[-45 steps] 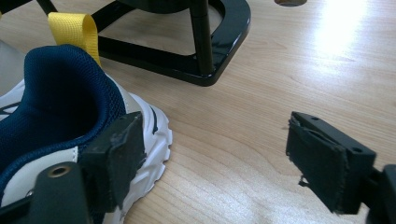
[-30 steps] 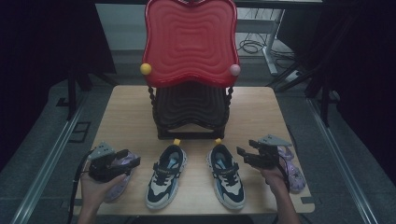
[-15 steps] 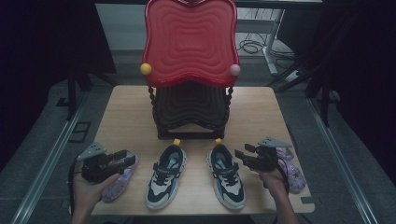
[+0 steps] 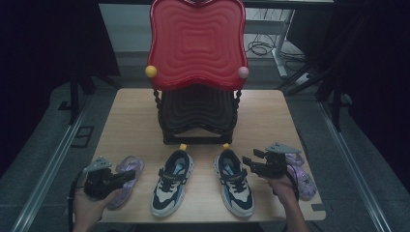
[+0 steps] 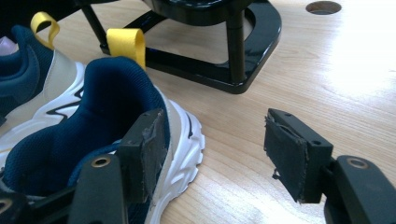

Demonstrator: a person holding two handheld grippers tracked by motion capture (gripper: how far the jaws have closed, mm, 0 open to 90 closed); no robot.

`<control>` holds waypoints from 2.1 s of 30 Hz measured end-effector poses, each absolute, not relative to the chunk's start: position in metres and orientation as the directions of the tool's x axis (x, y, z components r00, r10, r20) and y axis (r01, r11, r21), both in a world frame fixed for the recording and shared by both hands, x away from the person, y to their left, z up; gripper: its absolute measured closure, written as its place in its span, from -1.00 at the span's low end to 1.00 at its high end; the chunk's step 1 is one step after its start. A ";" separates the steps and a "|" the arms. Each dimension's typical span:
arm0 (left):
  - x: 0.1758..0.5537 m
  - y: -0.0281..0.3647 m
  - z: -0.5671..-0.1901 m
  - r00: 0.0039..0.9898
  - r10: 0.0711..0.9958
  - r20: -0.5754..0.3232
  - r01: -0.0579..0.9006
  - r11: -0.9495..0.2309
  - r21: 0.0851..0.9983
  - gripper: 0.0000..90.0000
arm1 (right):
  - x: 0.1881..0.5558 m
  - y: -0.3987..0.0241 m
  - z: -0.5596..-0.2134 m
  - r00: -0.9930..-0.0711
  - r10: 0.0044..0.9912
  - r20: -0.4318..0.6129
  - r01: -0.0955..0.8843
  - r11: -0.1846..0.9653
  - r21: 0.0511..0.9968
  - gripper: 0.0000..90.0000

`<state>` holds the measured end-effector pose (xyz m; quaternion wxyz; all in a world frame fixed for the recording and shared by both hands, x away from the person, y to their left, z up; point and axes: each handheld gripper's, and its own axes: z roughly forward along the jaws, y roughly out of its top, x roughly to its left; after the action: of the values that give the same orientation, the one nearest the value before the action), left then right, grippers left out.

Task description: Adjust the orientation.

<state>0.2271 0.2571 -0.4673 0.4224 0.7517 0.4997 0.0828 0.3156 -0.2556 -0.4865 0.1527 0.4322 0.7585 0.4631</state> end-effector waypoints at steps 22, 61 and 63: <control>0.191 0.263 -0.514 0.404 0.873 -0.273 0.764 -0.158 0.625 1.00 | 0.317 -0.255 -0.491 -0.564 0.809 0.167 0.538 0.207 0.817 -0.15; 0.180 0.288 -0.518 0.332 0.922 -0.202 0.795 -0.158 0.586 1.00 | 0.316 -0.265 -0.494 -0.530 0.822 0.211 0.566 0.157 0.809 -0.14; 0.180 0.291 -0.518 0.320 0.926 -0.199 0.797 -0.150 0.585 1.00 | 0.316 -0.265 -0.494 -0.529 0.822 0.210 0.566 0.157 0.809 -0.15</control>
<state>0.1803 0.2912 -0.5179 0.3098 0.7509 0.5738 0.1044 0.3159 -0.2650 -0.4936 0.1413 0.4645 0.7475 0.4535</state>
